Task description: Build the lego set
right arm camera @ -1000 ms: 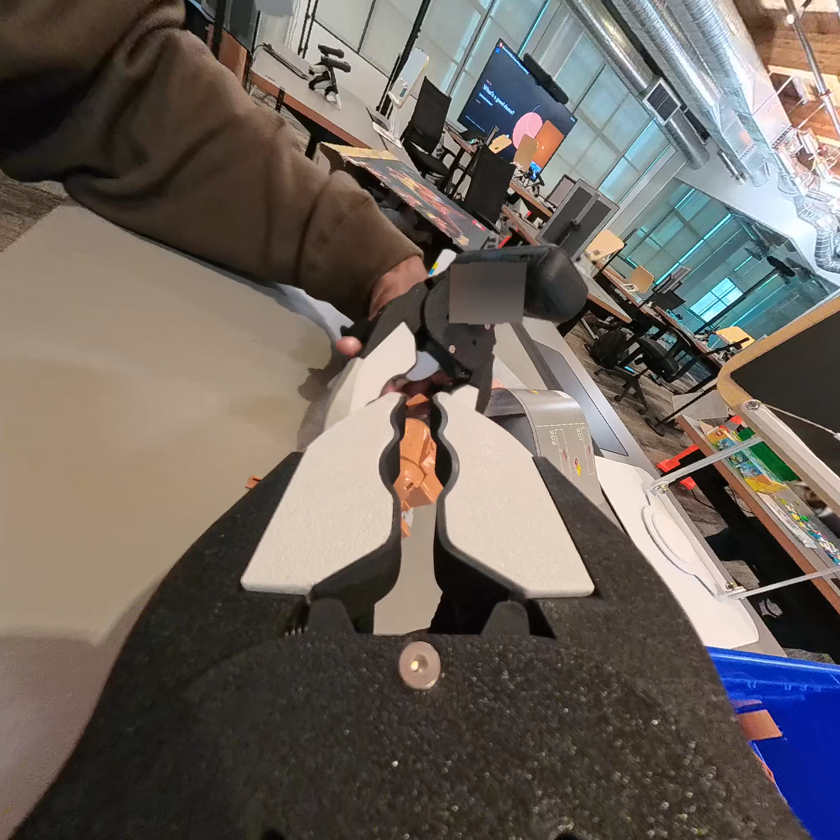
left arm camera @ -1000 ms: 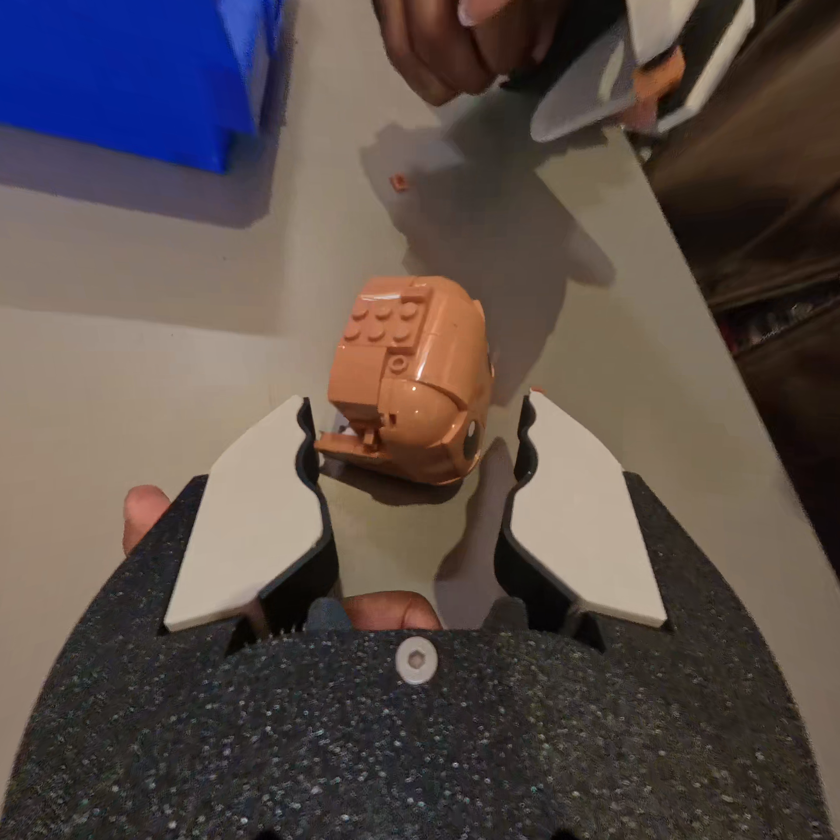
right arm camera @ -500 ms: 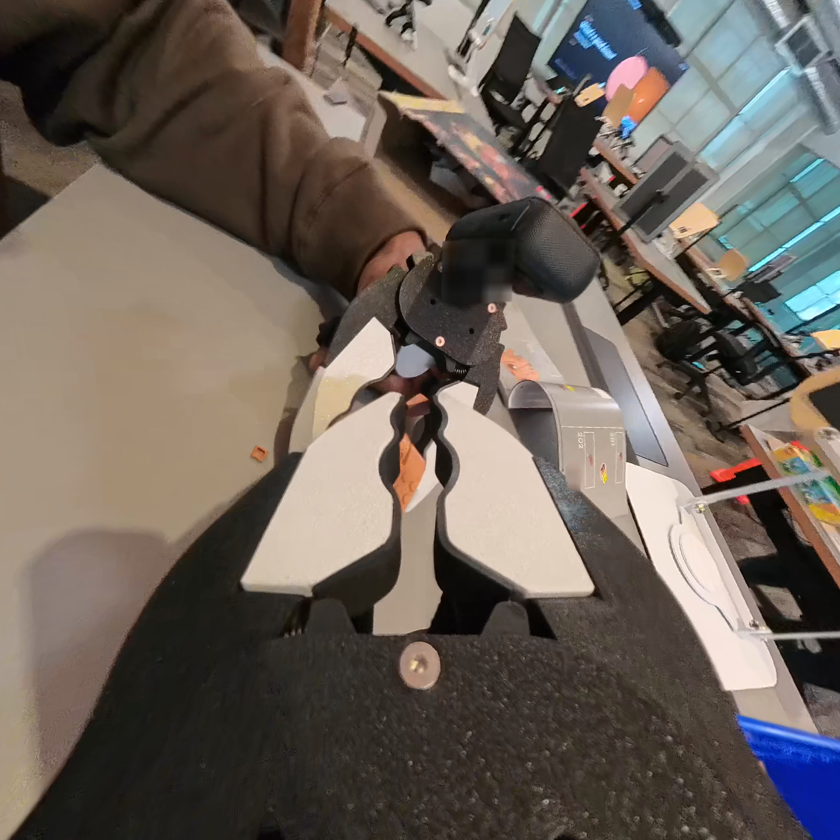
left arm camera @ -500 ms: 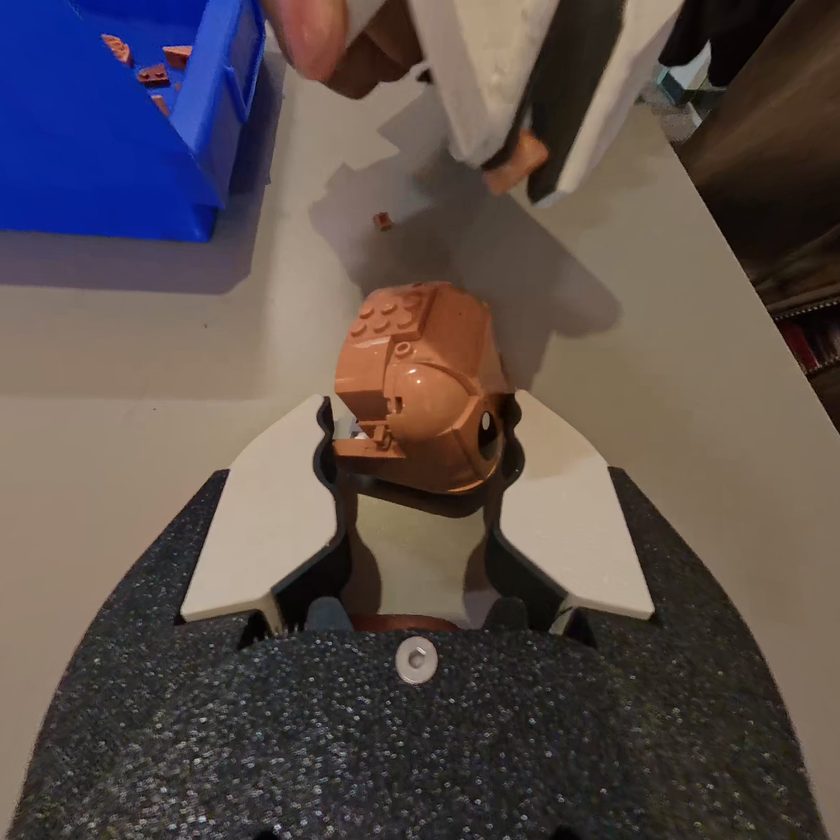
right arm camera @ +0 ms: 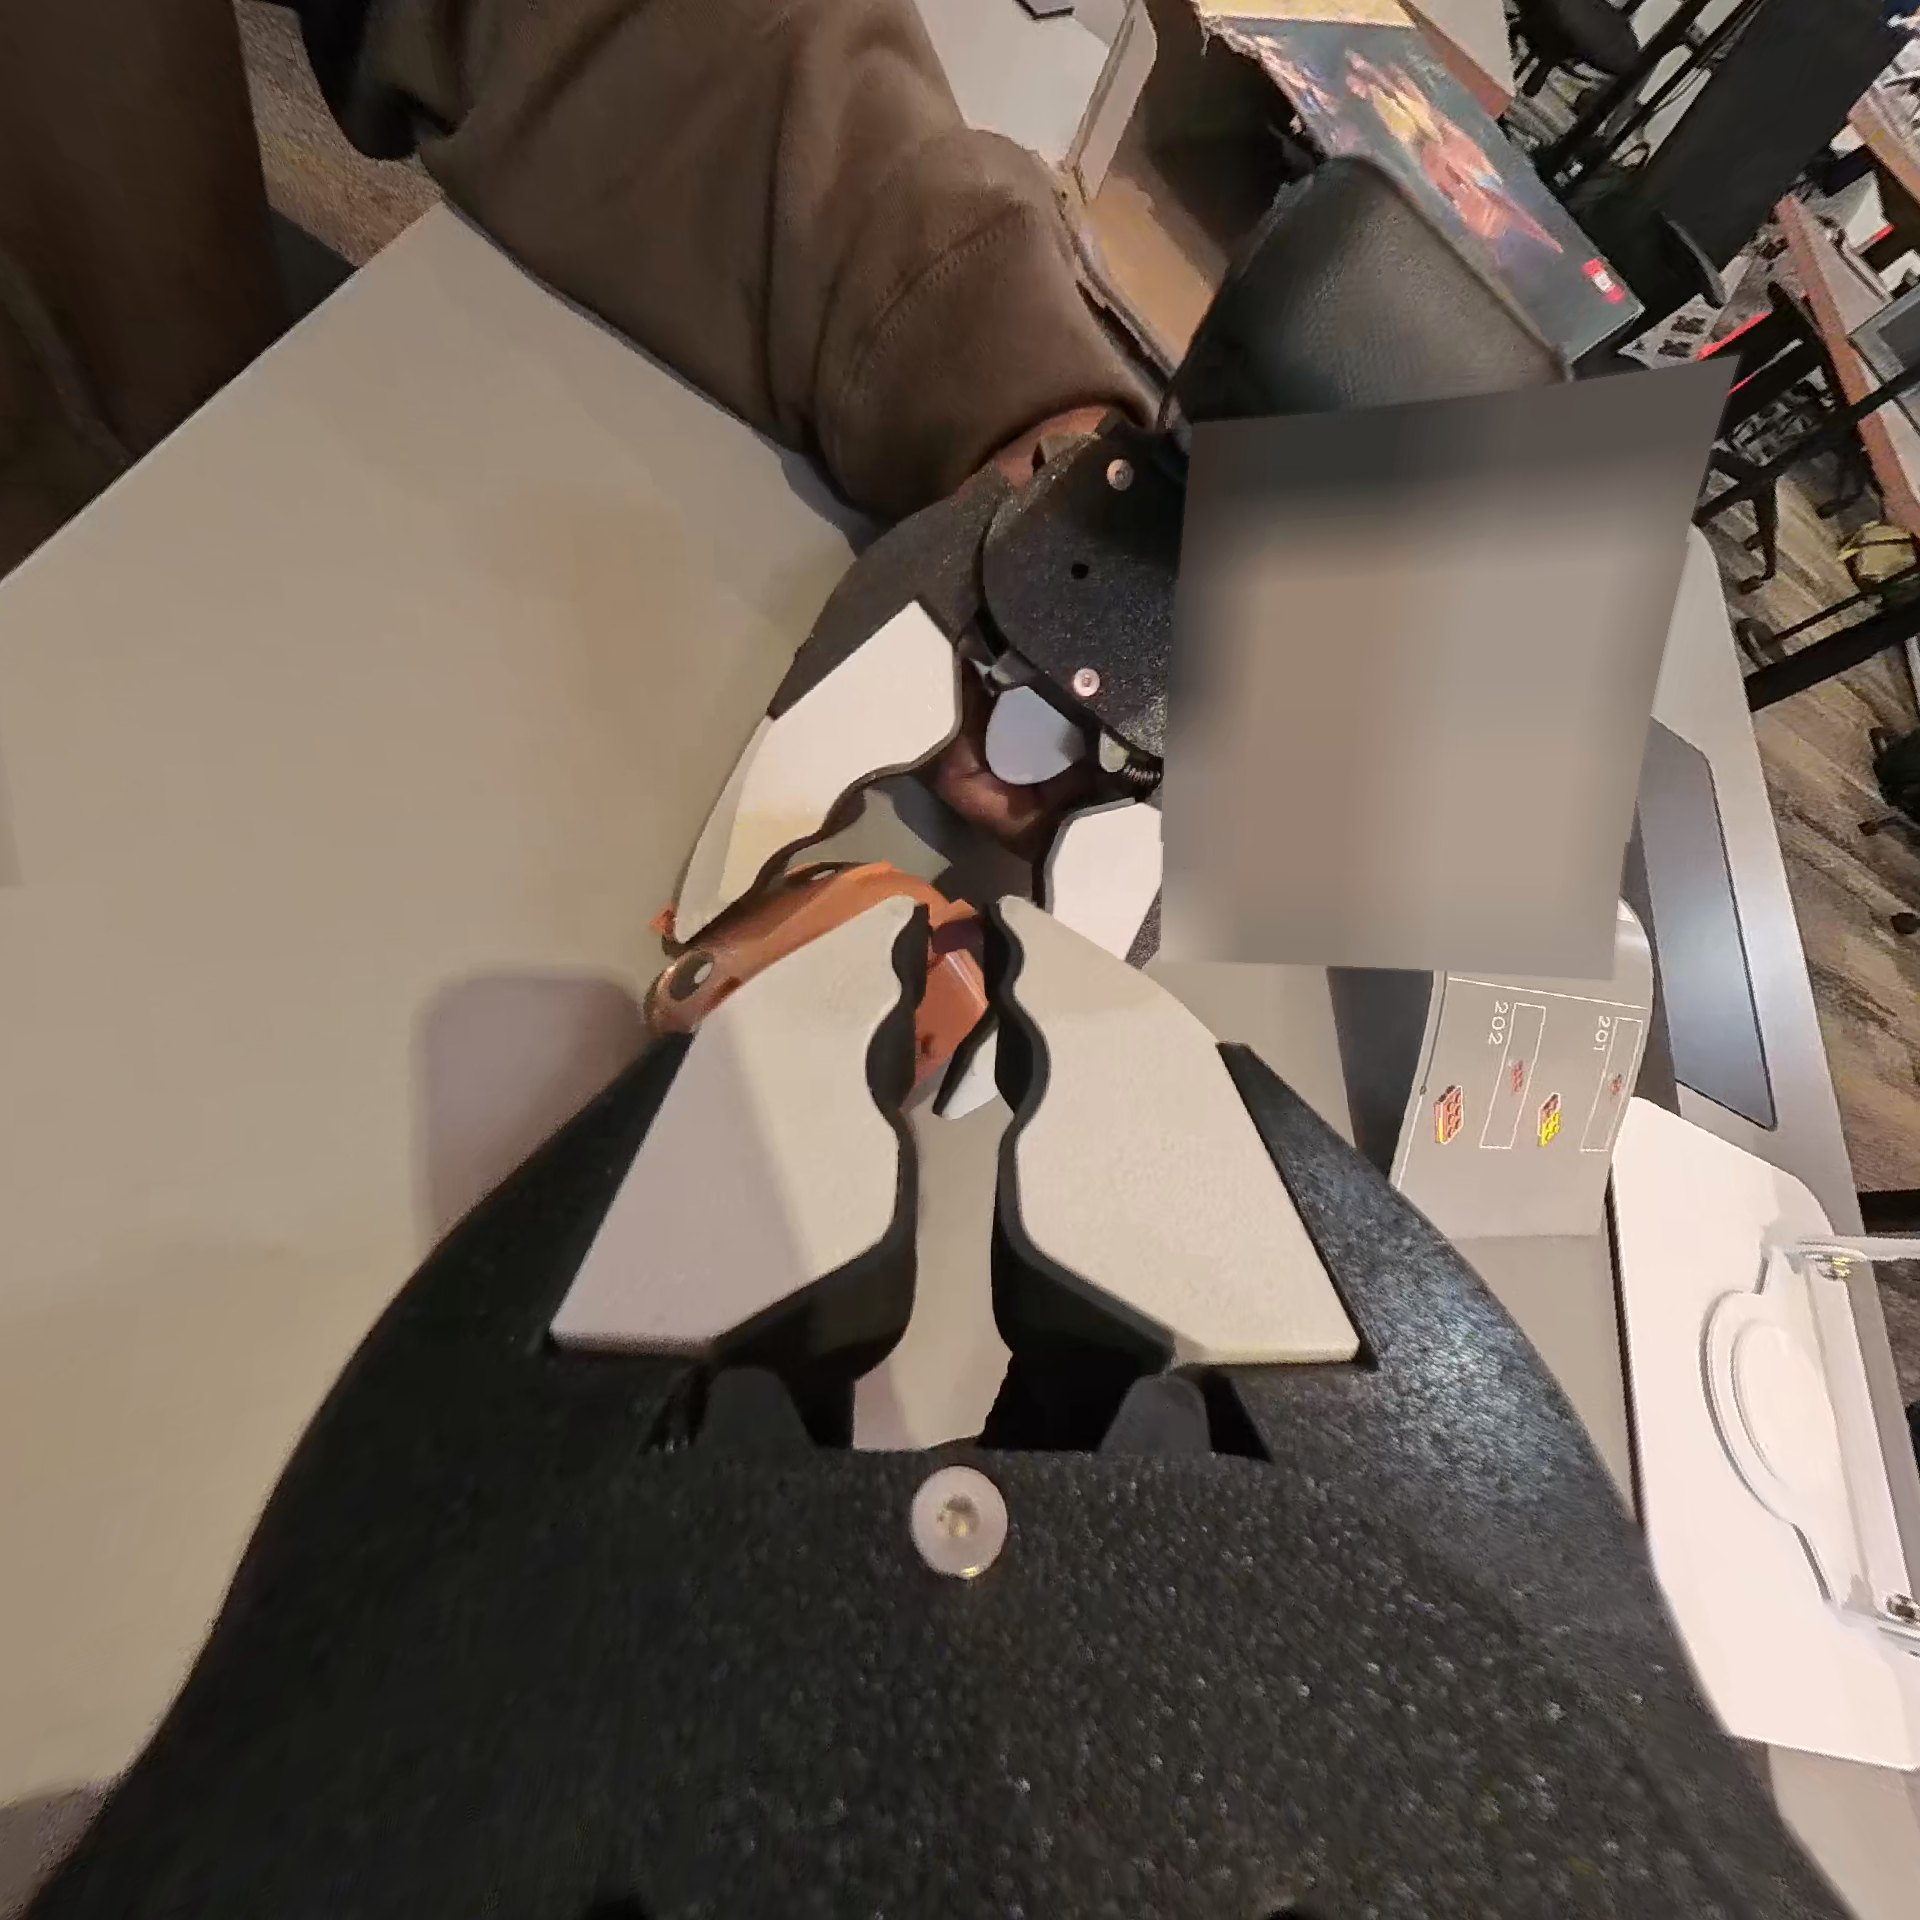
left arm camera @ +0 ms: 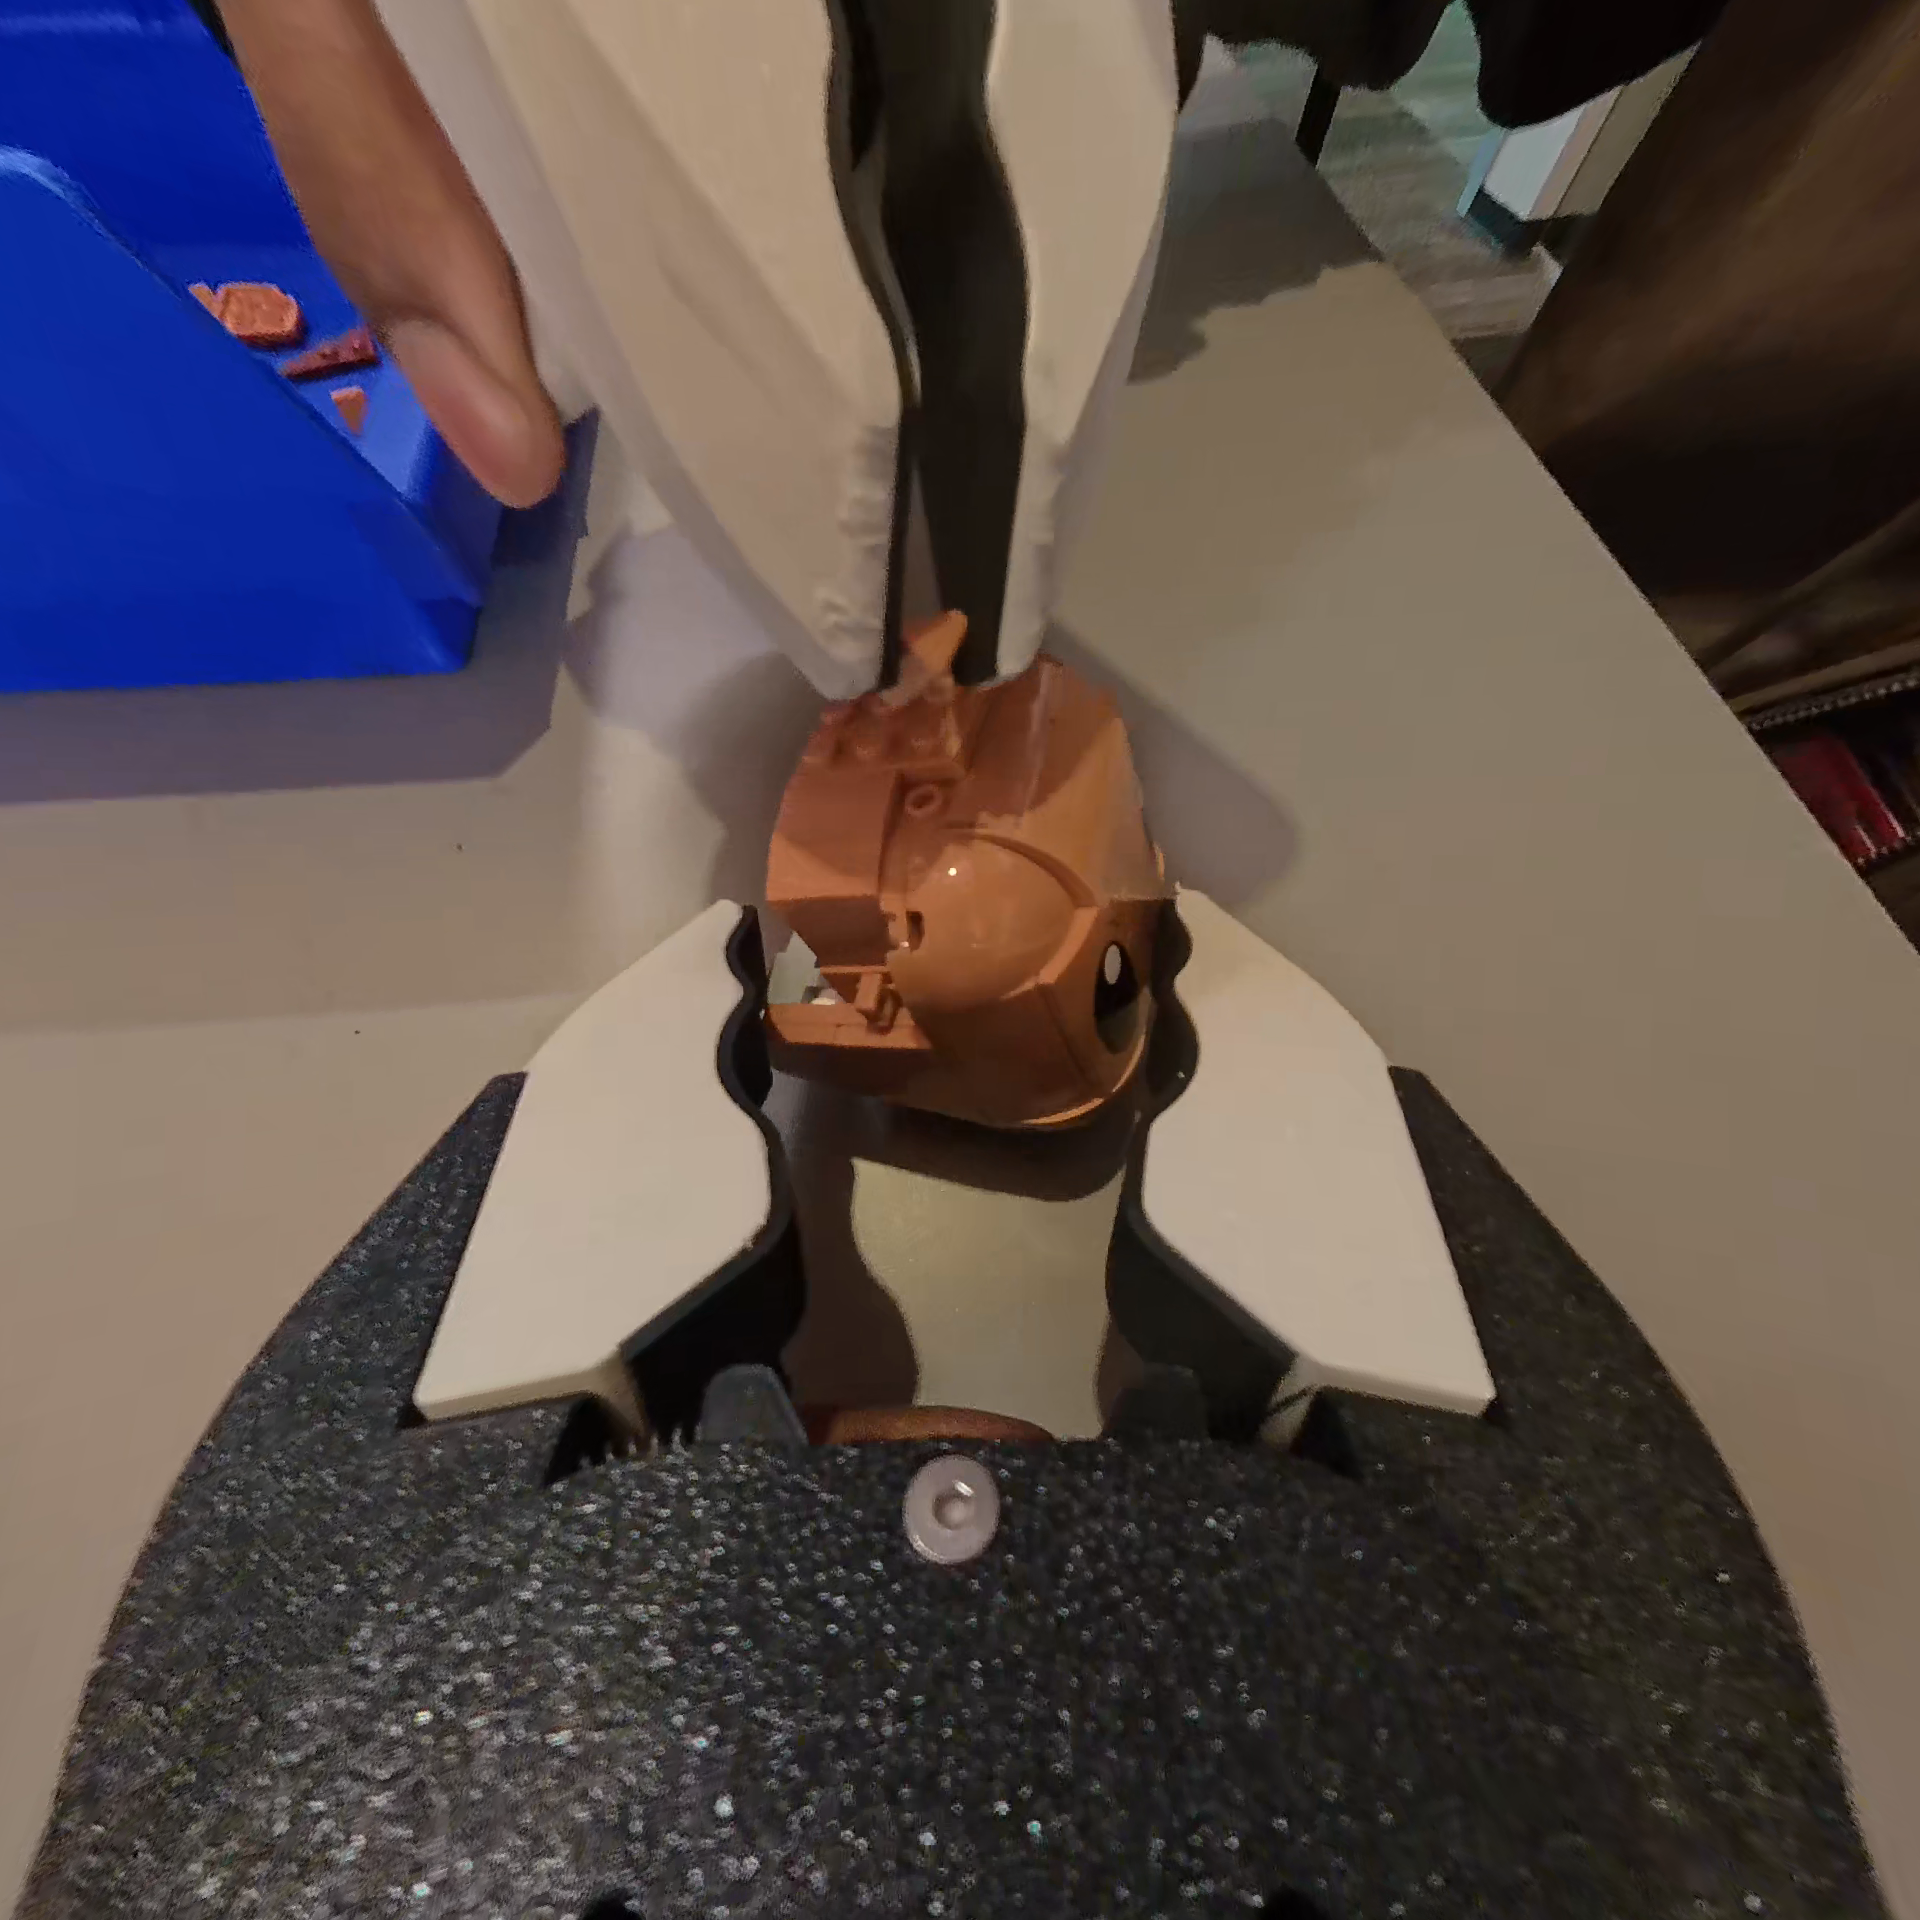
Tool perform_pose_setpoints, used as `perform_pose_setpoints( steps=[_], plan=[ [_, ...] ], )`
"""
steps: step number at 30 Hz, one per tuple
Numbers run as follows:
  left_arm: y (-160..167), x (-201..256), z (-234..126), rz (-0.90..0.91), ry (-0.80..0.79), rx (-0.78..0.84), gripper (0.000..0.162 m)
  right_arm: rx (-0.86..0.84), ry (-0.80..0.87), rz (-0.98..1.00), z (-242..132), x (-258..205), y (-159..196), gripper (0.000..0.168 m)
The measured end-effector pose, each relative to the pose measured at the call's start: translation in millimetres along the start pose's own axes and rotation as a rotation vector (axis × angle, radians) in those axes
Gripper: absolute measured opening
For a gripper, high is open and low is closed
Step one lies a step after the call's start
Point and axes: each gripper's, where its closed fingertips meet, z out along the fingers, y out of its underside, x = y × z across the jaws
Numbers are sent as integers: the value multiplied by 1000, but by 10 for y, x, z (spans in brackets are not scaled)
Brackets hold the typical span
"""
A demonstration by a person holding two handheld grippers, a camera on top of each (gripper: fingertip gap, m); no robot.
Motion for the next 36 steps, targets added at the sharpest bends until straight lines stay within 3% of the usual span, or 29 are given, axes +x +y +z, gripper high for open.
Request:
perform_pose_setpoints(
  steps=[17,36],
  plan=[
    [-146,86,-30,79,9,43,72,-122,-277,-30,-3,-177,-17,10],
    [-189,94,-60,90,0,65,72,-104,-268,1,-20,-151,-58,20]
  ],
)
